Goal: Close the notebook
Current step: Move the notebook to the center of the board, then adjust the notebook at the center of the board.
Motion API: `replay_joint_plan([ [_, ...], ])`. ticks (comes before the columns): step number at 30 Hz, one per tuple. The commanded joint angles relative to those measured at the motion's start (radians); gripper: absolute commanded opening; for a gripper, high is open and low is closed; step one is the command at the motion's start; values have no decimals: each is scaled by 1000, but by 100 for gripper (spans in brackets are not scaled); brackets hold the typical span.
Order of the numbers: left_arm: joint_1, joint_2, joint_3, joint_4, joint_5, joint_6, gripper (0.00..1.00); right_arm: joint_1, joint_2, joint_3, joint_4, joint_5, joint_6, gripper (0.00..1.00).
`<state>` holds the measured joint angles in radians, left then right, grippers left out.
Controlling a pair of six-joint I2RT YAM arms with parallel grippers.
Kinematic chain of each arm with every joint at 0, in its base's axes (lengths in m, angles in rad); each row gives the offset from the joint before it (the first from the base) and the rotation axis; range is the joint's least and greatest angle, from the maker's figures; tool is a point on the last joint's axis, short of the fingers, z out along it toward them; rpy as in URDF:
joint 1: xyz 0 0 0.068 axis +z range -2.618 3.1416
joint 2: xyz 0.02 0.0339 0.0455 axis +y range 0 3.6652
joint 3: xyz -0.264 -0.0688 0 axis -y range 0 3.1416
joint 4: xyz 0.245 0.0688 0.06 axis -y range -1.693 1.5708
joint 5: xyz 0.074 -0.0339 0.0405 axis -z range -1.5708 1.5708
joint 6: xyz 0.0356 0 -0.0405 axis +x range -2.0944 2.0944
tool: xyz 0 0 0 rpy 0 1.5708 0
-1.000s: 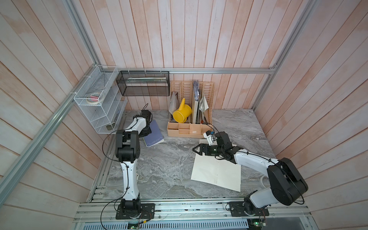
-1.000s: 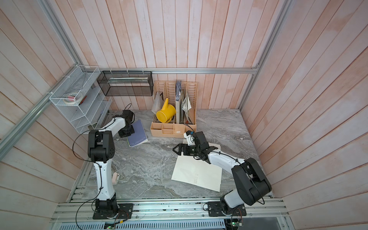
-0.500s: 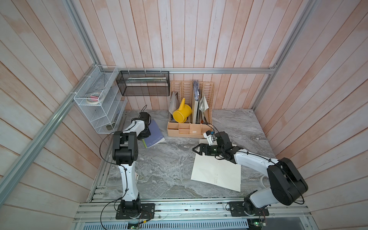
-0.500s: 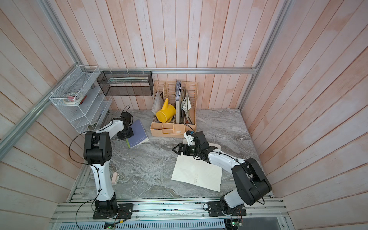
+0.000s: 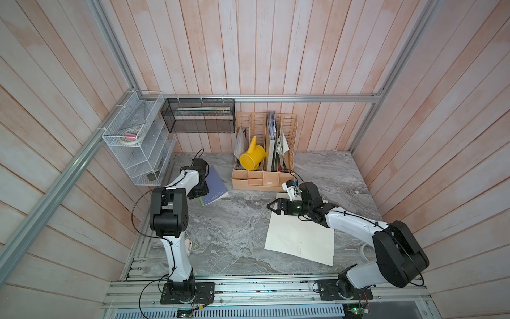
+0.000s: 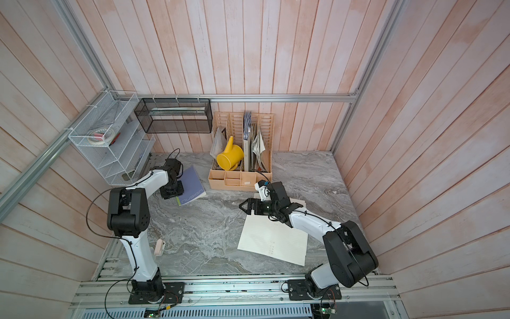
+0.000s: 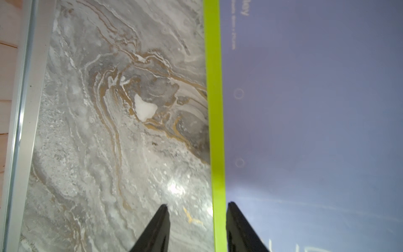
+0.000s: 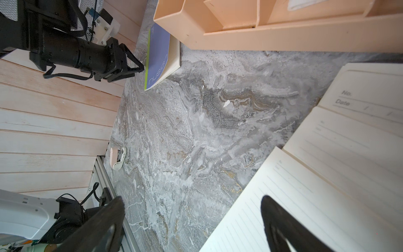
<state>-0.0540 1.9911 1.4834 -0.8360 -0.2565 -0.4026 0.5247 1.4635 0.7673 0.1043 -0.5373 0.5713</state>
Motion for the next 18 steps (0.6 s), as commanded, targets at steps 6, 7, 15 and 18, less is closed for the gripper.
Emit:
replay_joint_plan([
  [6, -180, -237, -111, 10, 158, -26, 52, -6, -67, -8, -40, 12, -15, 98],
  [7, -198, -262, -135, 23, 200, -35, 52, -9, -72, -10, -49, 18, -18, 98],
  [15, -335, -522, -464, 294, 625, -172, 53, -67, -144, -79, -116, 48, -24, 98],
  [18, -392, -580, -559, 371, 693, -224, 53, -81, -179, -114, -143, 75, -11, 98],
])
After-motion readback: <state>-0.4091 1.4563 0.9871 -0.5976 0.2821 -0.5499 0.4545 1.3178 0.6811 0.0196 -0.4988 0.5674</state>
